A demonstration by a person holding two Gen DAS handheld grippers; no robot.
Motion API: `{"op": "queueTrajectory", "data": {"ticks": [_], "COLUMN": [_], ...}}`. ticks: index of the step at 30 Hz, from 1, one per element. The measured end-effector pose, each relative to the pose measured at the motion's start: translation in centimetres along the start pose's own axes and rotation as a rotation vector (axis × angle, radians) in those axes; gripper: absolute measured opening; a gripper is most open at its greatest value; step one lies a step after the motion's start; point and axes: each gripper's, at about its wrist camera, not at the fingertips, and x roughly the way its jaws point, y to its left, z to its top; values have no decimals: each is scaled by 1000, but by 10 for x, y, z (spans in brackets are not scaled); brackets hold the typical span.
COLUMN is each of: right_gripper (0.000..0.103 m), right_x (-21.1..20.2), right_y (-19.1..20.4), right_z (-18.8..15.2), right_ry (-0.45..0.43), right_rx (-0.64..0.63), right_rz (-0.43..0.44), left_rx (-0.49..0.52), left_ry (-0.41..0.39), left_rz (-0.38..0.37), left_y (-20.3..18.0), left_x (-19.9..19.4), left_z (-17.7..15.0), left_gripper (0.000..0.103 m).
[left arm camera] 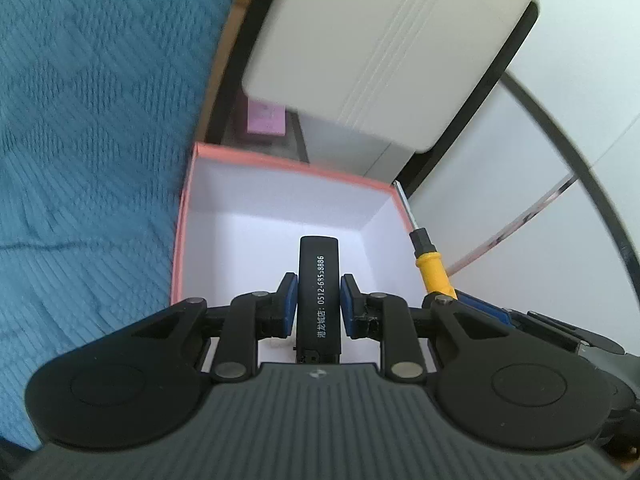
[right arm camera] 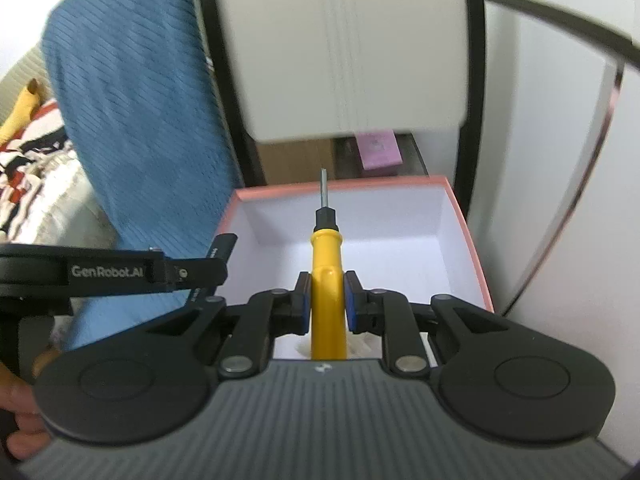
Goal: Organize rigid objects
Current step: 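Carry the USB stick and screwdriver over the pink box with both tools, then open both tools to drop the USB stick and screwdriver into the box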
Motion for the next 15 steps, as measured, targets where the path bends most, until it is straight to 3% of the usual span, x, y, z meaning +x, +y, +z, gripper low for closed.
{"op": "queueTrajectory", "data": {"ticks": [15], "right_gripper": [20], "right_x": [87], "right_y": [-52], "right_z": [-38], "right_ry": [176], "right_rx": [86], "right_rz": [-49], "left_rx": [-7], "left_ry": [175], "left_rz": [48], "left_y": [11], "left_x": [101], "left_z": [-26], "left_gripper": [27]}}
